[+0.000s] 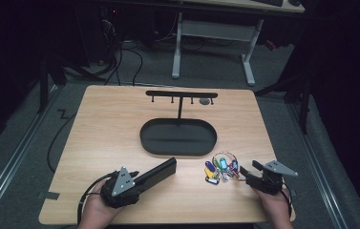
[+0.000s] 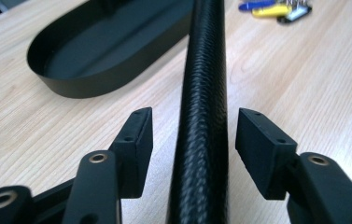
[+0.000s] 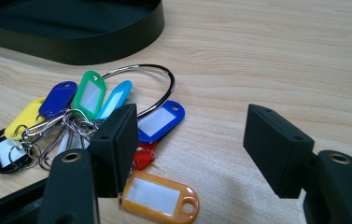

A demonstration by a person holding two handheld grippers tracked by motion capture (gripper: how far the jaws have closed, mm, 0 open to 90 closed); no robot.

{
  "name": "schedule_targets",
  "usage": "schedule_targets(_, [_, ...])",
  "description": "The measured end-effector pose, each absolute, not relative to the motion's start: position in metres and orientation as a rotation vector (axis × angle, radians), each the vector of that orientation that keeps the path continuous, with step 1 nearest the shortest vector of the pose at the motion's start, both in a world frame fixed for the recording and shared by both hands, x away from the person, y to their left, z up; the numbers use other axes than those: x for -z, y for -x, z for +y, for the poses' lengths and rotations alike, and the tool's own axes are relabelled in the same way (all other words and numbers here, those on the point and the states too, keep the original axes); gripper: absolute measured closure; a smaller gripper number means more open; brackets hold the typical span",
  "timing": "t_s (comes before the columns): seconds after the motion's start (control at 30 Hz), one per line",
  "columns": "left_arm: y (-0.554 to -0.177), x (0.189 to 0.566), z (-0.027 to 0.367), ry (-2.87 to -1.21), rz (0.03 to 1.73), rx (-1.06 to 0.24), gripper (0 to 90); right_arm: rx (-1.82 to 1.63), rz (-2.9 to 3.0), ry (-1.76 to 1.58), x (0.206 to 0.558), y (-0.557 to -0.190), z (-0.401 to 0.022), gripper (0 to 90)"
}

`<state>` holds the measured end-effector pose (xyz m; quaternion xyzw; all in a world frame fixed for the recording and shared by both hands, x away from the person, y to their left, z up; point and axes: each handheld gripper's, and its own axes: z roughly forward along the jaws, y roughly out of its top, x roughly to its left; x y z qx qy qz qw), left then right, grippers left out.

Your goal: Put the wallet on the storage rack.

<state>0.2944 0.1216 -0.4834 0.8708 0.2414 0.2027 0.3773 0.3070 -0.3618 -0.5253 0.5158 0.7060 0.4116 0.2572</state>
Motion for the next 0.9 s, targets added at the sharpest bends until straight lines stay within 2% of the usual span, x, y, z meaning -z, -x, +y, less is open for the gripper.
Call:
schedule_targets(0.17, [-0.302, 0.473, 0.111, -2.306, 0.592, -0.506, 43.3, -1.107, 1.929, -1.396, 0.522, -0.308, -0.361, 25.7])
schedule_targets(0.27, [-0.307, 0.468, 0.106, -2.334, 0.584, -0.498, 42.5, -1.103, 1.928, -1.396, 0.522, -0.308, -0.361, 23.8])
schedule_targets(0.43, [-0.316, 0.457, 0.094, -2.444, 0.560, -0.469, 41.0, -1.115, 1.936, -1.389, 0.521, -0.307, -0.362, 23.5])
schedule_targets(0.53, [-0.320, 0.450, 0.085, -2.510, 0.531, -0.453, 44.3, -1.132, 1.945, -1.389, 0.522, -0.306, -0.364, 23.1])
schedule_targets(0.8, [-0.328, 0.447, 0.075, -2.563, 0.547, -0.391, 44.8, -1.146, 1.947, -1.386, 0.522, -0.305, -0.366, 22.9])
schedule_targets(0.9, [-0.331, 0.445, 0.074, -2.565, 0.593, -0.373, 51.1, -1.150, 1.956, -1.389, 0.523, -0.305, -0.365, 22.9])
